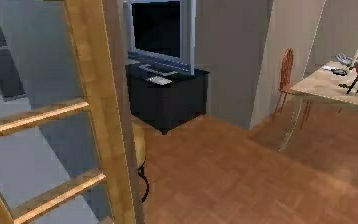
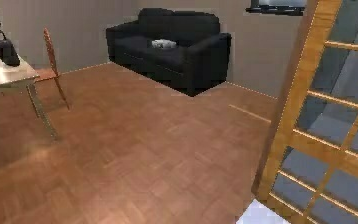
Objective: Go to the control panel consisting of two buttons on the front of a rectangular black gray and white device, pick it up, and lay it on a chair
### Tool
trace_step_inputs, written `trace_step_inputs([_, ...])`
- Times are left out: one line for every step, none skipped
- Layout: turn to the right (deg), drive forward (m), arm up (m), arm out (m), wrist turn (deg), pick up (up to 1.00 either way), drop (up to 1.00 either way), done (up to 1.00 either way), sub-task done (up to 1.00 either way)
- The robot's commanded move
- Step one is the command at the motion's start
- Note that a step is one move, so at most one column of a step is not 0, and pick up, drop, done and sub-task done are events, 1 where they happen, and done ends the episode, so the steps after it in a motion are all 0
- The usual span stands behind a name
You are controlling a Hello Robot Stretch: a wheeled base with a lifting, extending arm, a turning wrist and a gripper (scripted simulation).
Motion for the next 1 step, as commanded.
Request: trace_step_inputs([45.0,0.0,0.0,0.0,0.0,0.0,0.0,0.0,0.0])
